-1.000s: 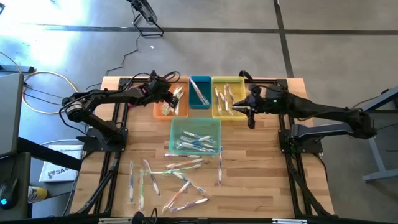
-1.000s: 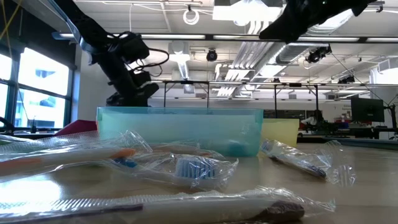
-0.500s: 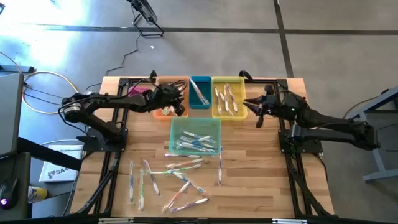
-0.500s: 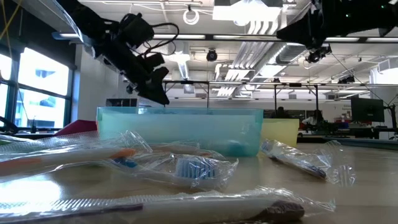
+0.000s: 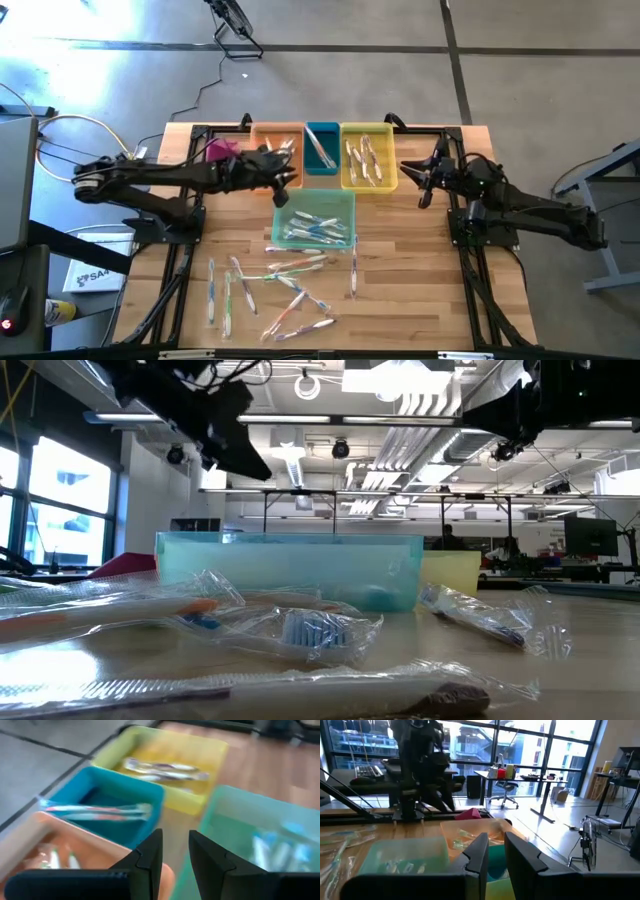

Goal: Pick & Place Toothbrushes
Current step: Put the green toothbrush into the orange bin

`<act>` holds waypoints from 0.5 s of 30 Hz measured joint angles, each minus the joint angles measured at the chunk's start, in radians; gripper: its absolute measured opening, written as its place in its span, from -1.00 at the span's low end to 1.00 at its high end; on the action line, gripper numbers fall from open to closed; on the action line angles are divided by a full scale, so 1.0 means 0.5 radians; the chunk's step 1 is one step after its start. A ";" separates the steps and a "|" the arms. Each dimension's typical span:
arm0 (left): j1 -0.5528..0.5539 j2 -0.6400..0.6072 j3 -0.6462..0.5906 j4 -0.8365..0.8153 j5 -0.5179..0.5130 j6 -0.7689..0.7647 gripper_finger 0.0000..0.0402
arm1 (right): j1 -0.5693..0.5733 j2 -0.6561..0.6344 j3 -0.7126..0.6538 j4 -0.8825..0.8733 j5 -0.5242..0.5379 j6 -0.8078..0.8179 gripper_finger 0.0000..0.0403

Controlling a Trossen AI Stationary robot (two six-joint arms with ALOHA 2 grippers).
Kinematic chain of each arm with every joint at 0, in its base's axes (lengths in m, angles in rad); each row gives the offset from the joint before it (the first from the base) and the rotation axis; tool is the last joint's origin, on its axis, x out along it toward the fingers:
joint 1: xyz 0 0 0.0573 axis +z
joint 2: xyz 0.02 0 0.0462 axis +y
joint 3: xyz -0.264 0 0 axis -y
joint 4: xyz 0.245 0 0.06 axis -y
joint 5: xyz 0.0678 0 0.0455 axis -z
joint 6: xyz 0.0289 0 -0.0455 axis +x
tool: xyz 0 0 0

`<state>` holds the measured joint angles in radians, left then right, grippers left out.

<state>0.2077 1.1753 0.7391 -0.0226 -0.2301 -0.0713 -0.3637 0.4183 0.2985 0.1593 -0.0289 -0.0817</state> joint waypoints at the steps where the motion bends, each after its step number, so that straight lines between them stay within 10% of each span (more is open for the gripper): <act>1: -0.039 -0.026 0.000 -0.033 0.005 0.000 -0.55 | 0.000 0.001 -0.002 -0.007 0.000 -0.001 -0.73; 15: -0.477 -0.125 0.000 -0.155 0.285 -0.007 -0.55 | 0.000 0.014 -0.002 -0.002 0.000 0.015 -0.73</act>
<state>-0.0310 1.1130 0.7391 -0.1001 -0.0875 -0.0746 -0.3637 0.4252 0.2974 0.1584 -0.0288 -0.0742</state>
